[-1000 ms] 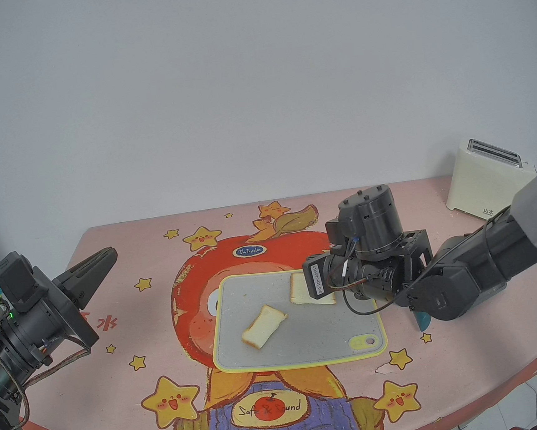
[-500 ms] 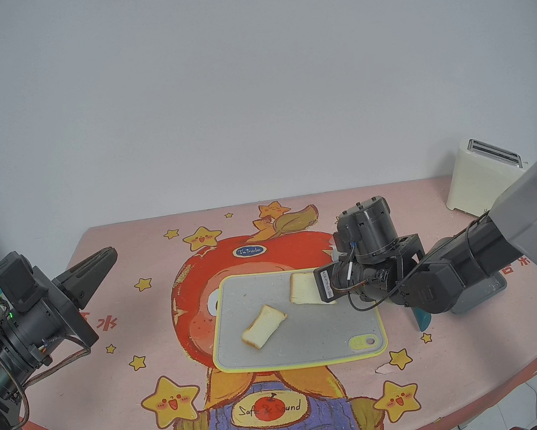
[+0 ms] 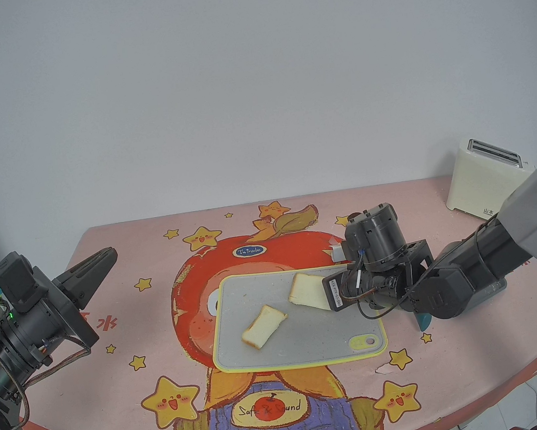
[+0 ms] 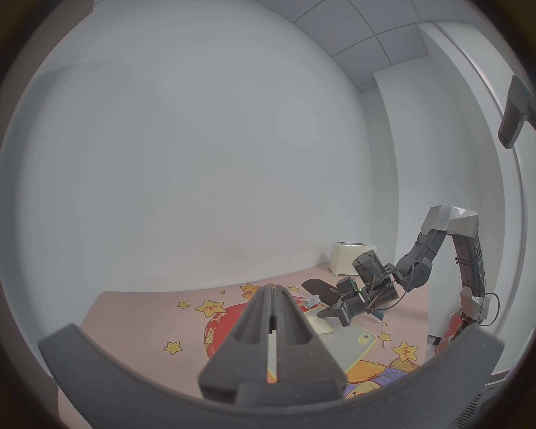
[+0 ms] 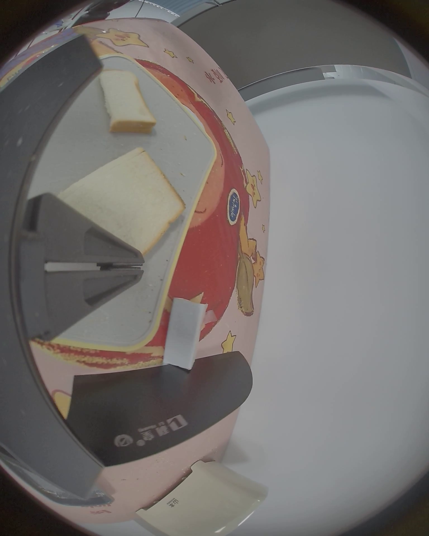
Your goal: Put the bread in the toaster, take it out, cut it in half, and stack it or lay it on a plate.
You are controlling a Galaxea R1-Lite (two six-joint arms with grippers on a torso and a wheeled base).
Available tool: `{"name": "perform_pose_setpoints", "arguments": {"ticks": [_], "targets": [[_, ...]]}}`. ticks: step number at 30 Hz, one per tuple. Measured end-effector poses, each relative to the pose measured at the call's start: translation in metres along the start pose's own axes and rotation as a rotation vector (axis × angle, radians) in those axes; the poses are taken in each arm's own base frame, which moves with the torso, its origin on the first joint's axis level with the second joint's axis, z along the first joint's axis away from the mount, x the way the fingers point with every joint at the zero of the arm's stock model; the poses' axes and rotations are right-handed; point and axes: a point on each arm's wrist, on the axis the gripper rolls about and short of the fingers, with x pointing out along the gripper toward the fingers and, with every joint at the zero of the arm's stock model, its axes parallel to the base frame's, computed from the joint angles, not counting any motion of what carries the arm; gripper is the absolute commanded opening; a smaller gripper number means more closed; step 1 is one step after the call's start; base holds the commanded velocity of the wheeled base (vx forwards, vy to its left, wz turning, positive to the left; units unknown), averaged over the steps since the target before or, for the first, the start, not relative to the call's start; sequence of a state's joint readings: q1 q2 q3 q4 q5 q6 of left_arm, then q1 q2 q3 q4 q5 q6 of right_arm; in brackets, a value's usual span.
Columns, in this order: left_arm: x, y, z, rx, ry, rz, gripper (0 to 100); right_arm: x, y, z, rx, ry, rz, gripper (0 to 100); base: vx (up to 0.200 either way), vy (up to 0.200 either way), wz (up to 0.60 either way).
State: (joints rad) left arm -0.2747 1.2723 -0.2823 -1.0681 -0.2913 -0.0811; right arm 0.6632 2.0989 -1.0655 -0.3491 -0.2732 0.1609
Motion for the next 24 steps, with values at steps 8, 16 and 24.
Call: {"name": "perform_pose_setpoints", "arguments": {"ticks": [8,16,24], "targets": [[0.000,0.000,0.000,0.000,0.000,0.000,0,-0.025,0.009,-0.016,-0.040,0.025,0.004,0,0.000,0.000,0.00],[0.000,0.000,0.000,0.002,-0.001,-0.002,0,-0.047,0.024,-0.019,-0.039,-0.001,0.034,0,0.000,0.000,0.00],[0.001,-0.003,0.000,0.000,-0.001,-0.016,0,-0.062,0.021,-0.008,-0.022,-0.047,0.039,0,0.000,0.000,0.00]]}}
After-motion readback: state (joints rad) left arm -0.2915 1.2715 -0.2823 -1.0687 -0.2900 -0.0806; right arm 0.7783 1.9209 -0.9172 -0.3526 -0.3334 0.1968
